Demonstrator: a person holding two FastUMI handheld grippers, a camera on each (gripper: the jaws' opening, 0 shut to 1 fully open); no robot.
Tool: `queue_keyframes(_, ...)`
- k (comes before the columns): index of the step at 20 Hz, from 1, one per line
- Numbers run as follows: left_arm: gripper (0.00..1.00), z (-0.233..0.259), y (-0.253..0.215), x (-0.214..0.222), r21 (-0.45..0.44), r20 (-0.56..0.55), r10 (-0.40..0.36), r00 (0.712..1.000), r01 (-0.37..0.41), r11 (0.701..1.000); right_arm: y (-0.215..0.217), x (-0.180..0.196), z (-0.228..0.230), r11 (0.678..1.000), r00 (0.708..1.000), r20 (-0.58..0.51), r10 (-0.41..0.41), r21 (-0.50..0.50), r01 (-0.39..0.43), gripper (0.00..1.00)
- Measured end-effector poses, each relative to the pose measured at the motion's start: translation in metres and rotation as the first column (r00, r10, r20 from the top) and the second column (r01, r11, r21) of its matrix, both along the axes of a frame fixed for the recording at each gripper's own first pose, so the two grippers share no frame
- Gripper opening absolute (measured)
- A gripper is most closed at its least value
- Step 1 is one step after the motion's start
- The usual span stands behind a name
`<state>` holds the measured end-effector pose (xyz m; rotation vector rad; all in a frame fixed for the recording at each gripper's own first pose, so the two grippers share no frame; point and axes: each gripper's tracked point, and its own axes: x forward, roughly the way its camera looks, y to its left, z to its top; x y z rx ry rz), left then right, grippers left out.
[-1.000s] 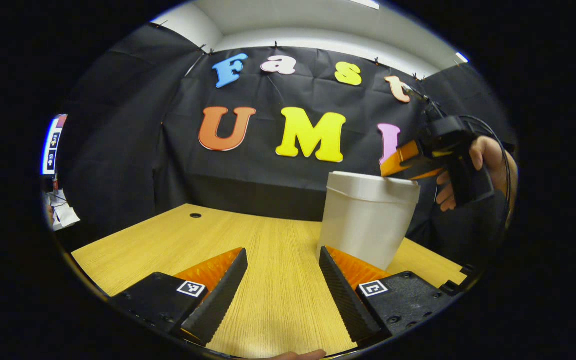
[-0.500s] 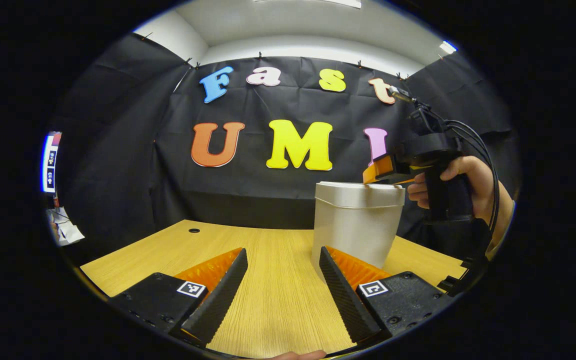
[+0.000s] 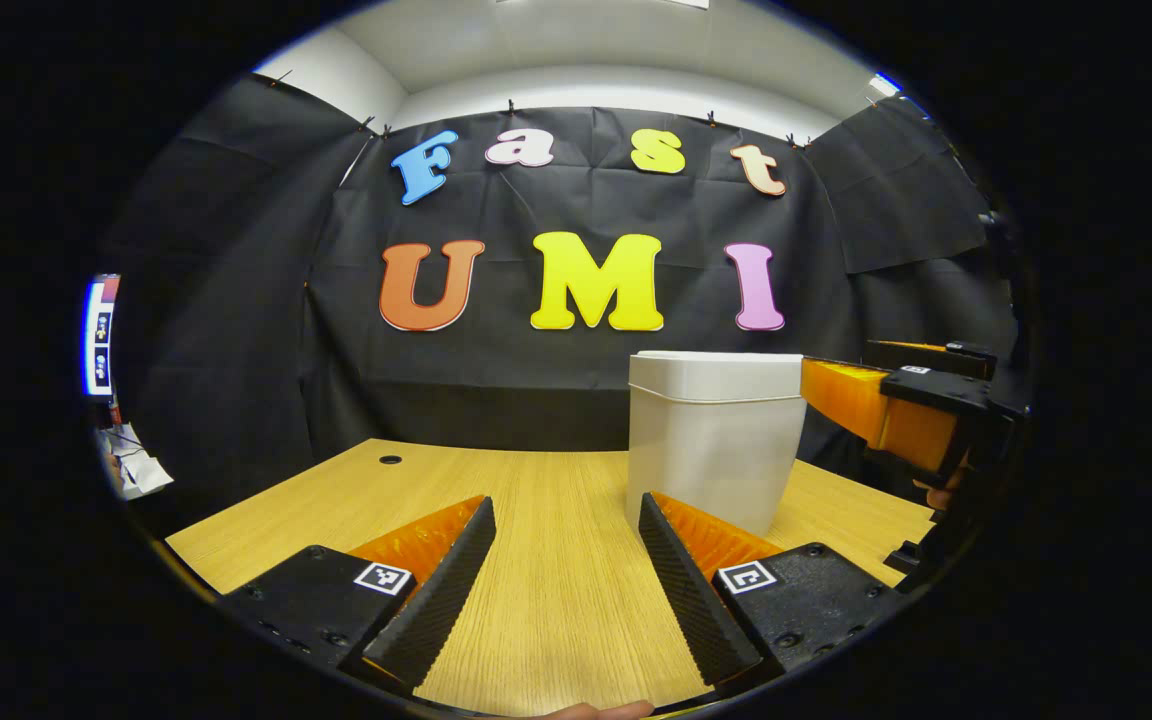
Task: Press the lid of the desktop garbage bin to open it, pick up the crumpled paper on the desktop and throw it into the bin, then pick up the pop can on the desktop and drop it into the bin, and finally close the garbage bin lid.
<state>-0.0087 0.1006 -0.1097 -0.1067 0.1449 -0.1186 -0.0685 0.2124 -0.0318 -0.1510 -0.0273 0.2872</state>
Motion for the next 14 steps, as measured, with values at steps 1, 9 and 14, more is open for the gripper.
queue_keyframes(1, 0.95, 0.002, 0.001, -0.001, 0.006, 0.004, 0.010, 1.000, -0.010, 1.000, -0.005, -0.005, -0.009, 1.000, 0.999, -0.041, 0.003, -0.002, -0.003, 0.95)
queue_keyframes(9, 0.95, 0.003, -0.026, -0.017, 0.025, 0.036, -0.020, 0.999, 0.019, 1.000, -0.027, -0.016, -0.036, 0.999, 0.986, -0.160, 0.039, 0.025, -0.036, 0.93)
queue_keyframes(14, 0.95, 0.007, -0.014, -0.024, 0.003, 0.058, 0.009, 0.998, -0.009, 1.000, -0.027, -0.013, -0.037, 1.000, 0.990, -0.141, 0.013, 0.008, -0.012, 0.95)
